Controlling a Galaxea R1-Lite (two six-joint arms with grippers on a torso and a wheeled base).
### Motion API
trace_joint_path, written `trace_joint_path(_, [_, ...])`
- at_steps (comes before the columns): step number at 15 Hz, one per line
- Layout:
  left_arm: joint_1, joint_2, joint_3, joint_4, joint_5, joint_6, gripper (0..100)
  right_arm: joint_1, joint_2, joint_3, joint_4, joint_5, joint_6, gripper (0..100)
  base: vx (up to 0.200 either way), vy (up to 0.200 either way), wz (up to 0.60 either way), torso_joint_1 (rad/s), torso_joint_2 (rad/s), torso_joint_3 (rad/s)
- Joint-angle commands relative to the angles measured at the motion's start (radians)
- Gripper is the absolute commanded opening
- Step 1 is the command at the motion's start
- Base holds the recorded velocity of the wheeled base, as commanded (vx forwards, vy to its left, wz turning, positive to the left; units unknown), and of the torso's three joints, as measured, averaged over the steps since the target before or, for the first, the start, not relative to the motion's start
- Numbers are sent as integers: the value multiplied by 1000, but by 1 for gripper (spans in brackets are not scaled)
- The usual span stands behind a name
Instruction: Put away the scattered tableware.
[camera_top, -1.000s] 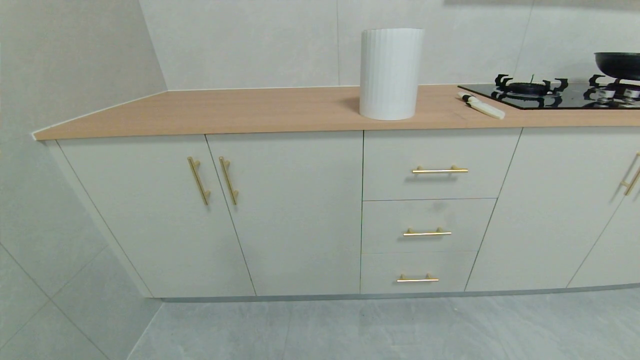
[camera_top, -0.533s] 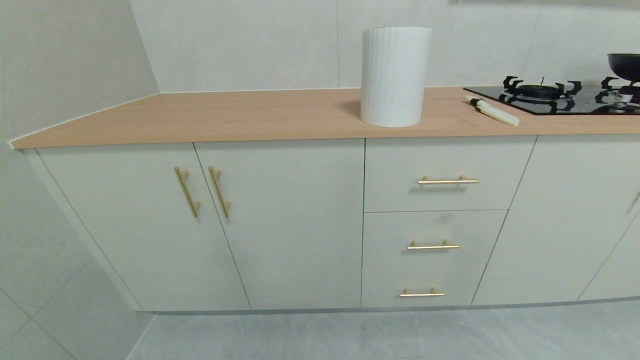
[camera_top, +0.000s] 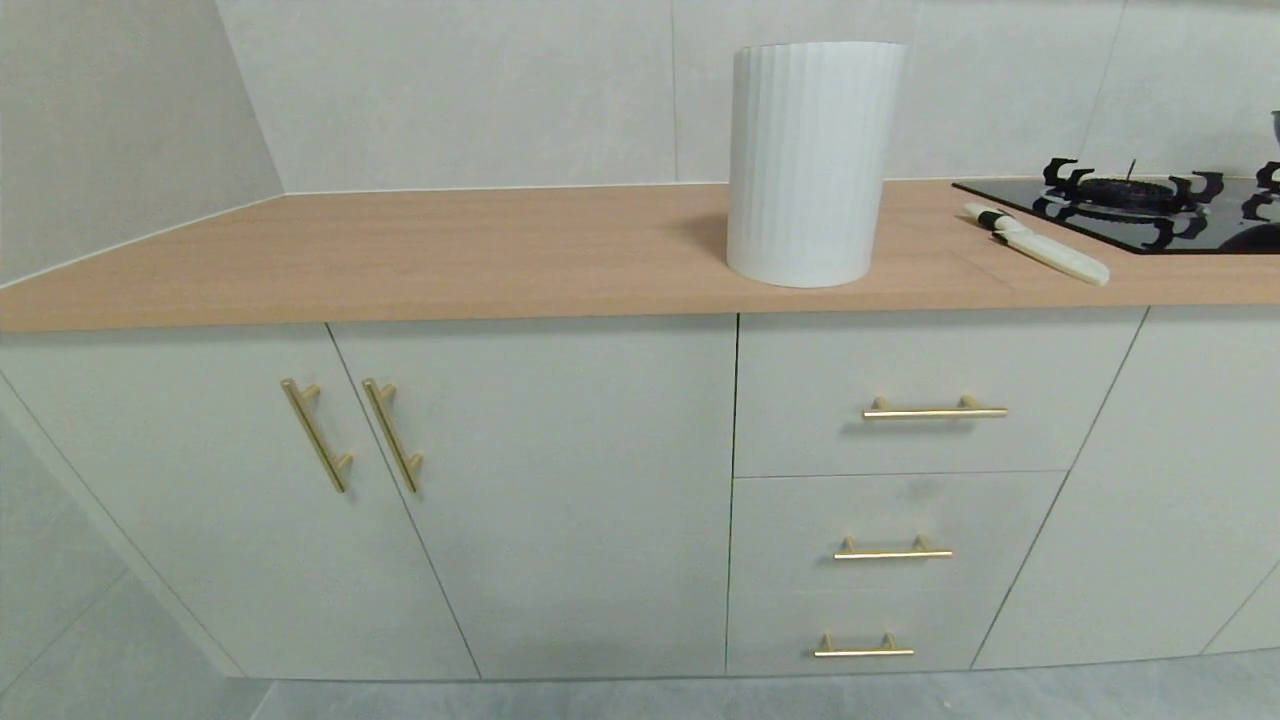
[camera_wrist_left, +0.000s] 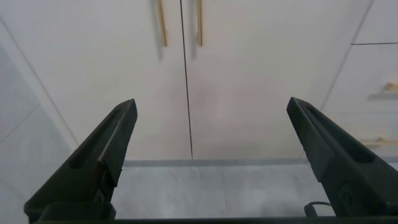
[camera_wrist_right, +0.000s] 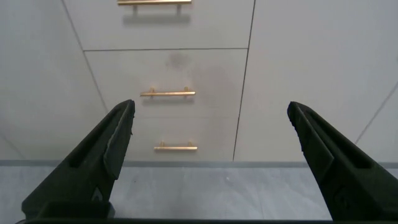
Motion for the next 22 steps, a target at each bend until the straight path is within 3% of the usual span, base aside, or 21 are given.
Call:
trace_joint_path(1, [0, 2, 0, -1, 1, 0, 100, 0, 2, -2, 0, 1, 0, 100, 200, 0, 0, 2, -2, 2])
trace_joint_path(5, [0, 2, 0, -1, 1, 0, 100, 0, 2, 0, 0, 1, 0, 100, 200, 0, 0, 6, 2, 0])
trace_joint_path(17, [0, 2, 0, -1, 1, 0, 100, 0, 2, 0, 0, 1, 0, 100, 0, 0, 0, 0, 0, 0])
trace_joint_path(22, [0, 2, 0, -1, 1, 0, 100, 0, 2, 0, 0, 1, 0, 100, 0, -200, 0, 2, 3, 2])
